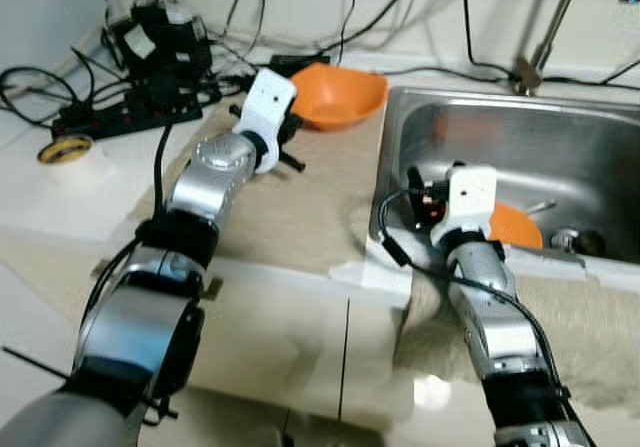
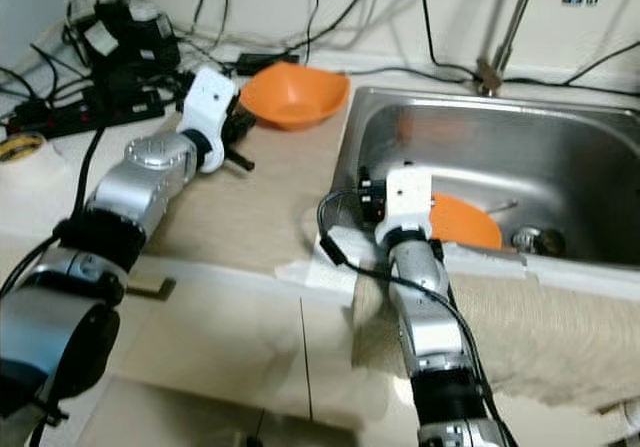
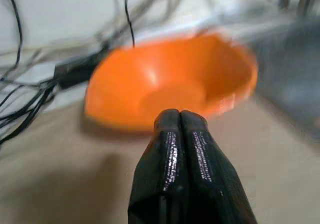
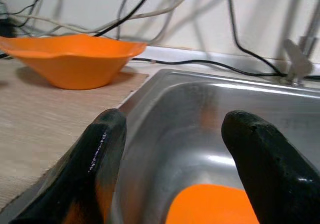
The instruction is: Kitchen organization
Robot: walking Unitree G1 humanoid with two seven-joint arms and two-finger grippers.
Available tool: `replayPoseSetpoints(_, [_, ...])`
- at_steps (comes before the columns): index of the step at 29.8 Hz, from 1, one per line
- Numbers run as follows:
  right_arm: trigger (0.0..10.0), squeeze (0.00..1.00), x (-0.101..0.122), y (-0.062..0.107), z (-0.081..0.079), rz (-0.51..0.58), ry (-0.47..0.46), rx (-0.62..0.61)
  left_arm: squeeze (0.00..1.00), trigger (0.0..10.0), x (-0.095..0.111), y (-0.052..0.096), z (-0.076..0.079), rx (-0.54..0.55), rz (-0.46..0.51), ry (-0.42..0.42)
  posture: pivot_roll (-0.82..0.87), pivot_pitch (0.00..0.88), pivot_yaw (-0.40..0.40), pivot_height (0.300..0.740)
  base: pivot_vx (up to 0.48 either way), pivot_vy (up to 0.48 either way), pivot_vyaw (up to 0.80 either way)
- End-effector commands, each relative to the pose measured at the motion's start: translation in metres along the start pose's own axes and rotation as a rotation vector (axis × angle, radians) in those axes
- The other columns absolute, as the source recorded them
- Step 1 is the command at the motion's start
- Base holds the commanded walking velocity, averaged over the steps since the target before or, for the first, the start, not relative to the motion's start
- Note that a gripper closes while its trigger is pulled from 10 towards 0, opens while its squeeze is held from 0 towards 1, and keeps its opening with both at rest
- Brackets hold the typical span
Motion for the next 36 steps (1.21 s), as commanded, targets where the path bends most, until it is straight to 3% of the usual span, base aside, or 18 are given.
replayPoseSetpoints(1, [10.0, 0.0, -0.002, 0.002, 0.006, -0.011, -0.018, -0.041, 0.0, 10.0, 0.018, 0.002, 0.0, 0.0, 0.13, 0.093, -0.07, 0.0, 0.093, 0.732, 0.0, 0.0, 0.0])
replayPoseSetpoints(5, [10.0, 0.0, 0.001, 0.001, 0.013, -0.002, -0.012, -0.067, 0.0, 10.0, 0.008, 0.008, 0.001, -0.004, 0.185, 0.124, -0.08, 0.0, 0.088, 0.732, 0.0, 0.0, 0.0])
replayPoseSetpoints(7, [10.0, 0.0, 0.002, 0.001, 0.015, 0.001, -0.004, -0.07, 0.0, 10.0, 0.008, 0.008, 0.0, -0.005, 0.185, 0.1, -0.09, 0.0, 0.087, 0.732, 0.0, 0.0, 0.0])
replayPoseSetpoints(16, [10.0, 0.0, -0.002, 0.018, 0.021, -0.01, 0.023, -0.11, 0.0, 10.0, 0.056, 0.0, -0.016, 0.024, 0.207, 0.026, -0.16, 0.0, 0.147, 0.732, 0.0, 0.0, 0.0])
replayPoseSetpoints(21, [10.0, 0.0, -0.008, 0.038, 0.024, -0.045, 0.033, -0.154, 0.0, 10.0, 0.074, -0.006, -0.008, 0.003, 0.18, -0.046, -0.22, 0.0, 0.191, 0.732, 0.0, 0.0, 0.0])
replayPoseSetpoints(31, [10.0, 0.0, -0.013, 0.074, 0.023, -0.108, 0.051, -0.182, 0.0, 10.0, 0.061, -0.015, 0.006, -0.04, 0.063, -0.114, -0.31, 0.015, 0.235, 0.732, 0.0, 0.0, 0.0])
replayPoseSetpoints(36, [10.0, 0.0, -0.013, 0.112, 0.029, -0.18, 0.079, -0.215, 0.0, 10.0, 0.044, -0.02, 0.015, -0.049, -0.005, -0.134, -0.39, 0.096, 0.24, 0.732, 0.0, 0.0, 0.0])
Point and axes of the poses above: a point about 5 cm out from each wrist's last joint towards the gripper, its own y axis pointing back from the gripper into the wrist, its own x axis along the axis of the wrist's last joint, z = x × y, the point moved 1 cm from there along -y, pointing out of the wrist towards the gripper, and after that the axes turned 15 degrees about y, right-handed, at the moved point
